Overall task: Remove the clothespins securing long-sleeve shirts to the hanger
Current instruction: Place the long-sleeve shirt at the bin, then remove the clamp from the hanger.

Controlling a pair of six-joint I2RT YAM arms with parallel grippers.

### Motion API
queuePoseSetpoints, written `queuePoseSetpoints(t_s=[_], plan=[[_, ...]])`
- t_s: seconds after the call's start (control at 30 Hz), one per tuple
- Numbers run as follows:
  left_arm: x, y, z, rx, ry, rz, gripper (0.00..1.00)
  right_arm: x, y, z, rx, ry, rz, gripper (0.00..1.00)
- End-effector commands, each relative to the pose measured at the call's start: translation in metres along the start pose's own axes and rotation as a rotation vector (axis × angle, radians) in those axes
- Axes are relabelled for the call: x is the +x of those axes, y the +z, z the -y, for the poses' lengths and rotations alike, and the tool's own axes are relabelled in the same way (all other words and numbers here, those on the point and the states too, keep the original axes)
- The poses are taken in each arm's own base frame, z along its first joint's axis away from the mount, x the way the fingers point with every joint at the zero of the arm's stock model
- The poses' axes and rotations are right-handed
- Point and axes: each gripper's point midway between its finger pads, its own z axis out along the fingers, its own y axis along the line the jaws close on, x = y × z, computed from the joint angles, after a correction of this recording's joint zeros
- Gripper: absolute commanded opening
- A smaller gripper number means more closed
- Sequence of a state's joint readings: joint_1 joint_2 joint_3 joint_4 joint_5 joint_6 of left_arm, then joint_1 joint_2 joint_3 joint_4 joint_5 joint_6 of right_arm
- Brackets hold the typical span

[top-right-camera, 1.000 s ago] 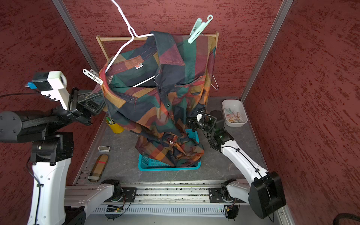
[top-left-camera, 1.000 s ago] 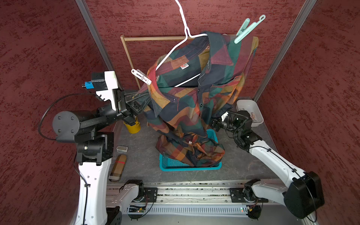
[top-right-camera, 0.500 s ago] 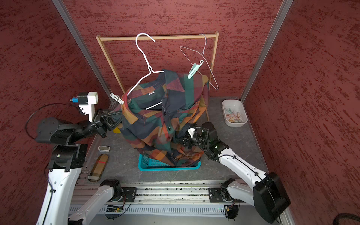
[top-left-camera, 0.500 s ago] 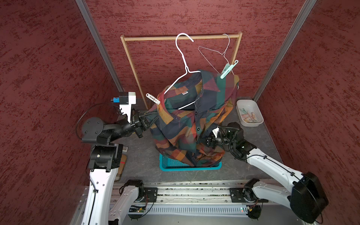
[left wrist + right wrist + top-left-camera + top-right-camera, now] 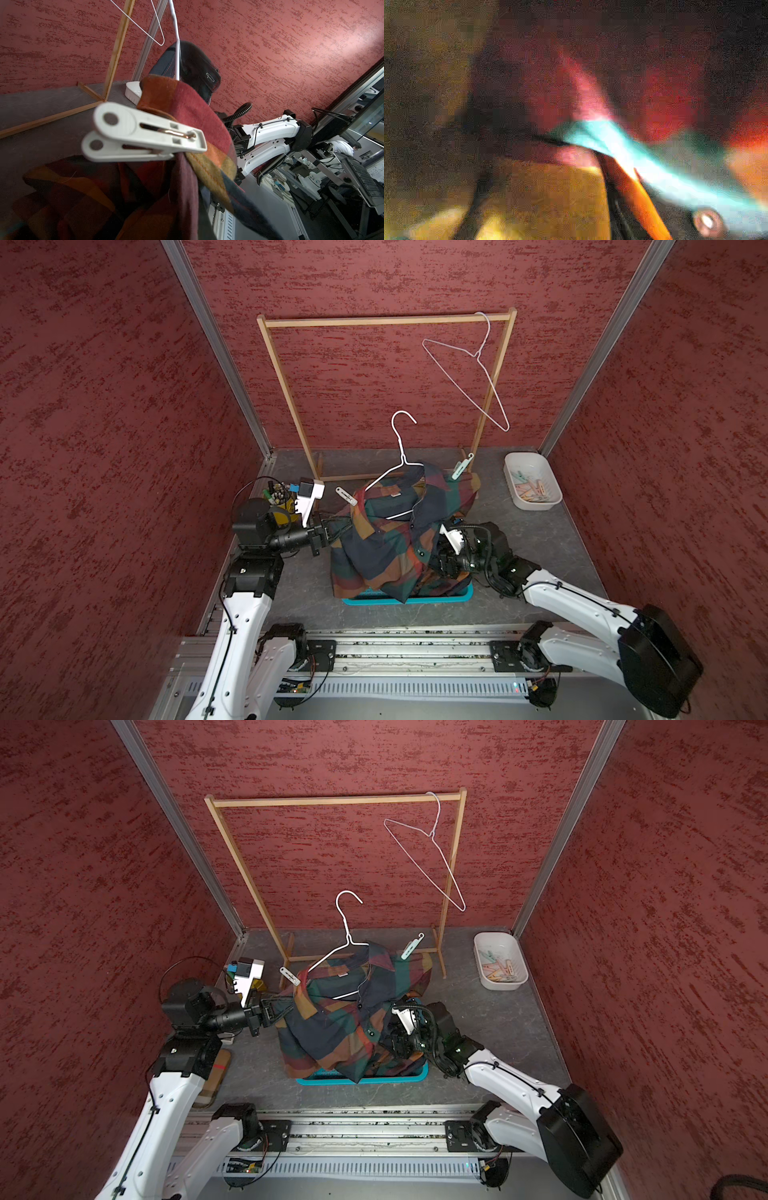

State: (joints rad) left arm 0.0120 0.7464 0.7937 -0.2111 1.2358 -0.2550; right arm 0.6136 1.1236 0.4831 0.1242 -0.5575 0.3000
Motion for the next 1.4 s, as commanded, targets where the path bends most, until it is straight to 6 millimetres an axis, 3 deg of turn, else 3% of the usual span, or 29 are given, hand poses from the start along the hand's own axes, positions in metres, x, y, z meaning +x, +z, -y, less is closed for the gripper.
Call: queuePoseSetpoints(t_s=[0.0,0.1,0.23,0.43,0.57,0.67,0.73,0.97,1.37], plan=[[0.006,-0.003,-0.001,-0.038,0.151,0.005,0.00,0.013,-0.008,0.019,0.120,0.098,-0.003,0.55],[0.002,-0.005,-0.010,-0.088,0.185,0.020,0.00,0.004,-0.031,0.020,0.206,0.073,0.043,0.62],[0.000,-0.005,-0.018,-0.126,0.221,-0.016,0.00,-0.032,-0.069,0.003,0.269,0.001,0.158,0.76],[0.005,-0.004,-0.036,-0.180,0.261,-0.049,0.00,-0.091,-0.108,-0.038,0.256,-0.184,0.308,0.78],[0.007,-0.006,-0.043,-0.228,0.295,-0.059,0.00,-0.132,-0.124,-0.059,0.261,-0.328,0.419,0.77],[0.007,-0.007,-0.040,-0.231,0.334,-0.049,0.00,-0.159,-0.118,-0.062,0.287,-0.434,0.447,0.68],[0.004,-0.007,-0.038,-0.232,0.367,-0.043,0.00,-0.174,-0.102,-0.060,0.290,-0.496,0.422,0.63],[-0.006,-0.002,-0.035,-0.179,0.405,-0.059,0.00,-0.220,-0.073,-0.068,0.275,-0.669,0.416,0.61],[-0.006,0.002,-0.042,-0.172,0.471,-0.069,0.00,-0.252,-0.063,-0.069,0.287,-0.813,0.380,0.65]])
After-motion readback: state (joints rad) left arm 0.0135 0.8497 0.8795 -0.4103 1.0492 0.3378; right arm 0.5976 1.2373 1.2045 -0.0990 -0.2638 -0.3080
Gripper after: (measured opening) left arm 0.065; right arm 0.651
